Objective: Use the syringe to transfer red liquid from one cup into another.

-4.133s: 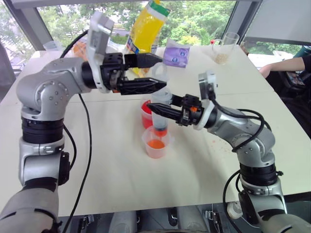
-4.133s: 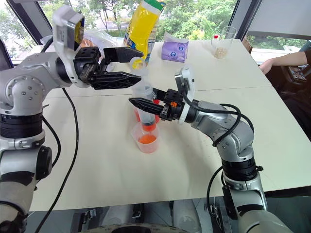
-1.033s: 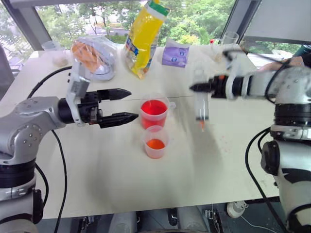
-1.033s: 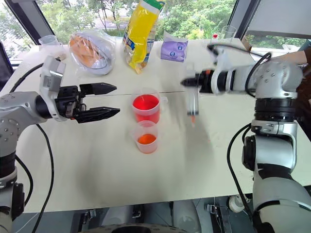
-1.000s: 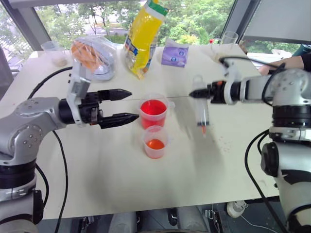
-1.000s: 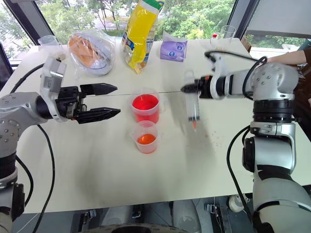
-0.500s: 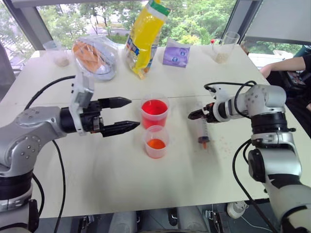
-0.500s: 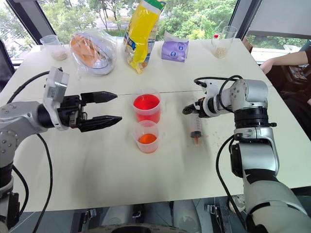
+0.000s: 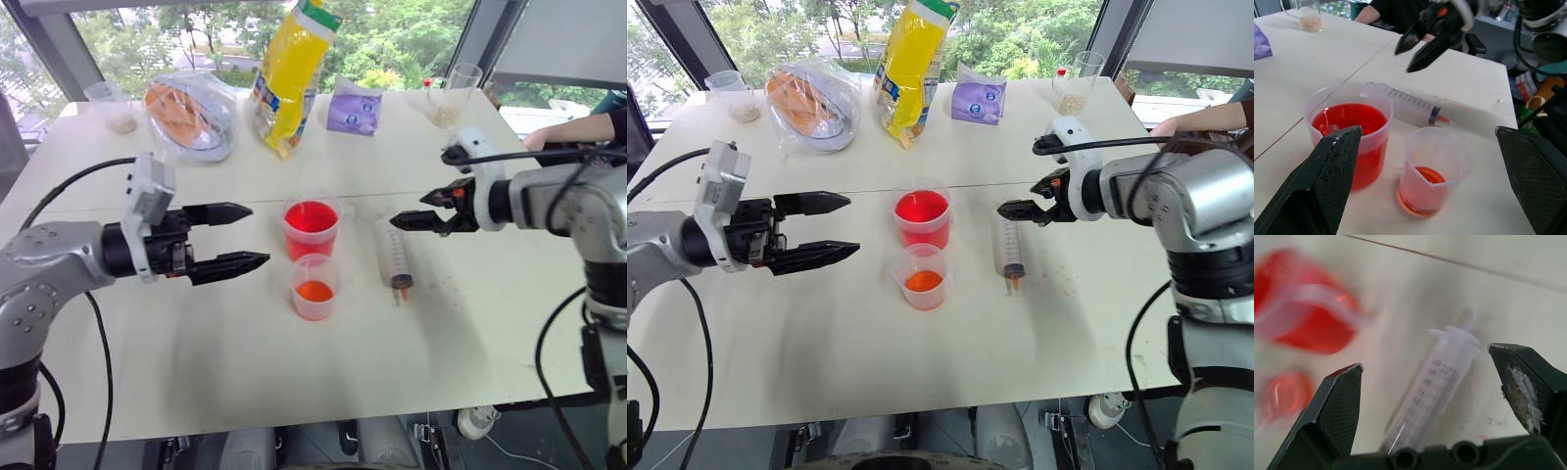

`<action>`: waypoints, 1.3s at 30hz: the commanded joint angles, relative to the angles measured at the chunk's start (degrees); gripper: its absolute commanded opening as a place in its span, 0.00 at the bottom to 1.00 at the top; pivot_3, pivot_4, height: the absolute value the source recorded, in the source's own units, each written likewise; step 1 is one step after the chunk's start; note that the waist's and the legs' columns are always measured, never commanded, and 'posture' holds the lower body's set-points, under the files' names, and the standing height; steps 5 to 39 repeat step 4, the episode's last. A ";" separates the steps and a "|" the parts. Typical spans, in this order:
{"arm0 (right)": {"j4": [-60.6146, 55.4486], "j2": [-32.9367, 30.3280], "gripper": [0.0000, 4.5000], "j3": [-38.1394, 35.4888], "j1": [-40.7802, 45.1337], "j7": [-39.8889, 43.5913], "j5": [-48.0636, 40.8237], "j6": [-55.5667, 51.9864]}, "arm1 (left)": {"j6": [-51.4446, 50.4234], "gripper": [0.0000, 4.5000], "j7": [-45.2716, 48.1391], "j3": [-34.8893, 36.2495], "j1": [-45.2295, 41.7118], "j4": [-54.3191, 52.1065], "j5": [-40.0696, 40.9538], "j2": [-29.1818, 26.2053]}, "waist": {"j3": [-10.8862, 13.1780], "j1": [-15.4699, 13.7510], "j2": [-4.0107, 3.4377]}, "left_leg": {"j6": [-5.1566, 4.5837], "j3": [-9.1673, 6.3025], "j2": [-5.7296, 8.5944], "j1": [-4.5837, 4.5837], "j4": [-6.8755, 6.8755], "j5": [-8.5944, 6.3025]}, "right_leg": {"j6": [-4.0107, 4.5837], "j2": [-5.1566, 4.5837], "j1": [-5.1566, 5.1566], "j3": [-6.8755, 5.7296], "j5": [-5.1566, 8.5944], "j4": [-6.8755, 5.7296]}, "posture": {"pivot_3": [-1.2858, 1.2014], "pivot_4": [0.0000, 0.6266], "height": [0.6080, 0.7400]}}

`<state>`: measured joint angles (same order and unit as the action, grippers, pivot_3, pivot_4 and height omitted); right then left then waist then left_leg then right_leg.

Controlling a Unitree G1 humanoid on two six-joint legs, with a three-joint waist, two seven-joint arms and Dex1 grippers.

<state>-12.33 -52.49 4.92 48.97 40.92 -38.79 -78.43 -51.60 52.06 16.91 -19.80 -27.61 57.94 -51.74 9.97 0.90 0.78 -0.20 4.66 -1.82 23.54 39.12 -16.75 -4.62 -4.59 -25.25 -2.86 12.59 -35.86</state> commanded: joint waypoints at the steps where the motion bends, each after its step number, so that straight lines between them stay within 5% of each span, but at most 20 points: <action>1: -8.06 -5.15 0.99 -4.57 -2.52 9.01 -3.16 7.03 | -0.16 1.00 0.23 3.01 0.81 -1.83 1.64 -2.03 | 0.01 -0.13 0.00 | 0.00 0.00 -0.01 0.00 0.00 0.00 | 0.00 0.00 0.00 0.00 0.00 0.00 | 0.52 0.24 1.00; 4: -11.40 -8.56 0.99 -7.71 -5.82 14.20 -5.32 10.48 | -0.32 1.00 0.33 3.92 1.61 -1.84 2.31 -2.99 | 0.01 -0.19 0.00 | 0.01 -0.01 -0.02 -0.01 0.00 0.01 | 0.02 -0.01 0.01 0.00 0.01 0.00 | 0.52 0.24 1.00; 39: -11.40 -8.56 0.99 -7.71 -5.82 14.20 -5.32 10.48 | -0.32 1.00 0.33 3.92 1.61 -1.84 2.31 -2.99 | 0.01 -0.19 0.00 | 0.01 -0.01 -0.02 -0.01 0.00 0.01 | 0.02 -0.01 0.01 0.00 0.01 0.00 | 0.52 0.24 1.00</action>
